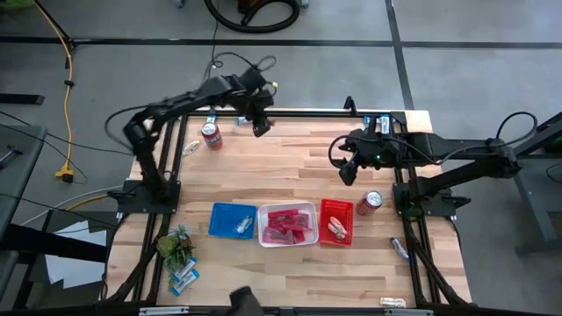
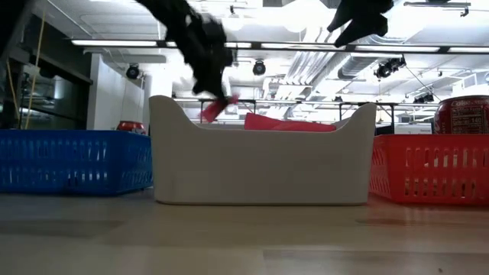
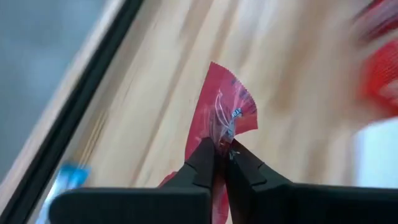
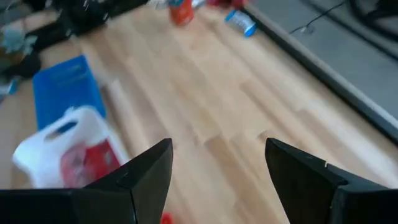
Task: Sort candy
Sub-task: Put the pink candy into the white bin
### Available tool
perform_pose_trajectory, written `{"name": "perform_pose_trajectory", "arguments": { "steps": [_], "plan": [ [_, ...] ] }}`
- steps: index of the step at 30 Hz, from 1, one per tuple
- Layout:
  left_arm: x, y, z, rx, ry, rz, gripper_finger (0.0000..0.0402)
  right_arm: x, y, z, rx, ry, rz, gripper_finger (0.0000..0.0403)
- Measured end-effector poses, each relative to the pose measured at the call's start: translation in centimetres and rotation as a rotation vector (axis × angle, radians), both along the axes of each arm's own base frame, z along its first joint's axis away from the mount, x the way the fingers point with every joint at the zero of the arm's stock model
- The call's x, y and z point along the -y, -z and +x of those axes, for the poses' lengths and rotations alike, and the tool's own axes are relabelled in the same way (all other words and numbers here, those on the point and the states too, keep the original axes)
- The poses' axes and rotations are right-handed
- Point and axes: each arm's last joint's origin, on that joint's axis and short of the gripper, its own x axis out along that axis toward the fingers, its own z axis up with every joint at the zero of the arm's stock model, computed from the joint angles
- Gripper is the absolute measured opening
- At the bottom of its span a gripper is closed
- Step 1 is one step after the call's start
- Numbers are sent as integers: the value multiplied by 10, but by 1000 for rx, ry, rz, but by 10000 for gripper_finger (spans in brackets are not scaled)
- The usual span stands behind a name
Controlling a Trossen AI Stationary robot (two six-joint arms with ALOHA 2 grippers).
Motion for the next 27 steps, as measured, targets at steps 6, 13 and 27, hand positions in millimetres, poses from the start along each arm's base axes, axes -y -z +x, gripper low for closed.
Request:
{"name": "perform_pose_trajectory", "arguments": {
  "steps": [6,13,27],
  "plan": [
    [65,-53,7,339,54,41,1,-11,5,-4,-63,-97,61,252],
    [174,-42,14,531,147,-60,1,-29,5,-5,-68,-185,62,252],
    [299,0,-5,753,212,-148,0,-47,-13,9,184,-254,94,252]
  ]
}}
